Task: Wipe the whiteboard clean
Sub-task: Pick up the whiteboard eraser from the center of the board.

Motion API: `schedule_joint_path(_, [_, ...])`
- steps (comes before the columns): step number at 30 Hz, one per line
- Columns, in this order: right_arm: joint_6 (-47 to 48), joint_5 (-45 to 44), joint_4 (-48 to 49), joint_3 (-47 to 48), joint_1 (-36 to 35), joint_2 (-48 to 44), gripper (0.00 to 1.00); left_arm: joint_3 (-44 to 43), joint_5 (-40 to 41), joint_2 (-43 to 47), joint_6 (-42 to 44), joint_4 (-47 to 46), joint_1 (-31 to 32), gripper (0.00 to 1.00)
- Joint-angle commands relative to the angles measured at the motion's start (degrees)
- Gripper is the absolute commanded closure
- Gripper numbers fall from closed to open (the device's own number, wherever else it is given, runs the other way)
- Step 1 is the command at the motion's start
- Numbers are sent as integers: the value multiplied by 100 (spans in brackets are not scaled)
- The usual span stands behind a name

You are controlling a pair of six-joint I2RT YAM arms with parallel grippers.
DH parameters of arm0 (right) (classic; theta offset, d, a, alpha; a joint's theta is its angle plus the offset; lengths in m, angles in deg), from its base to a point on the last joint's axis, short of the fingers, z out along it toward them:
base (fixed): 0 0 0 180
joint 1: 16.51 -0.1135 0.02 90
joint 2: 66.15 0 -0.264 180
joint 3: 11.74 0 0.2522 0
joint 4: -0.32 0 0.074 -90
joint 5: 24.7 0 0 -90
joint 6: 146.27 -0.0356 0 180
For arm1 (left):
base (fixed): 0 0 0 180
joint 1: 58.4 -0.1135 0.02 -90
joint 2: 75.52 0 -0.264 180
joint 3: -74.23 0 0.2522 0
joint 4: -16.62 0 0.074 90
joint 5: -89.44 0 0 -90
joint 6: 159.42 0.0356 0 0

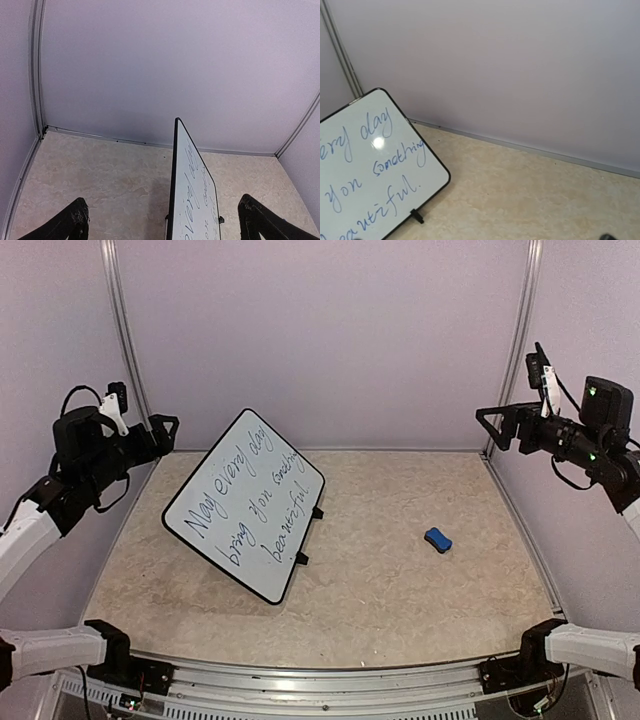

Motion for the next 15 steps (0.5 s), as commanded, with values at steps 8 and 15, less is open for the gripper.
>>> schedule_joint_path(8, [389, 44, -171, 60, 106, 243, 1, 40, -334, -173, -91, -199, -63, 1])
schedule_joint_path(15, [384, -399, -785, 361, 105, 1117, 0, 46, -393, -324, -94, -214, -73, 1])
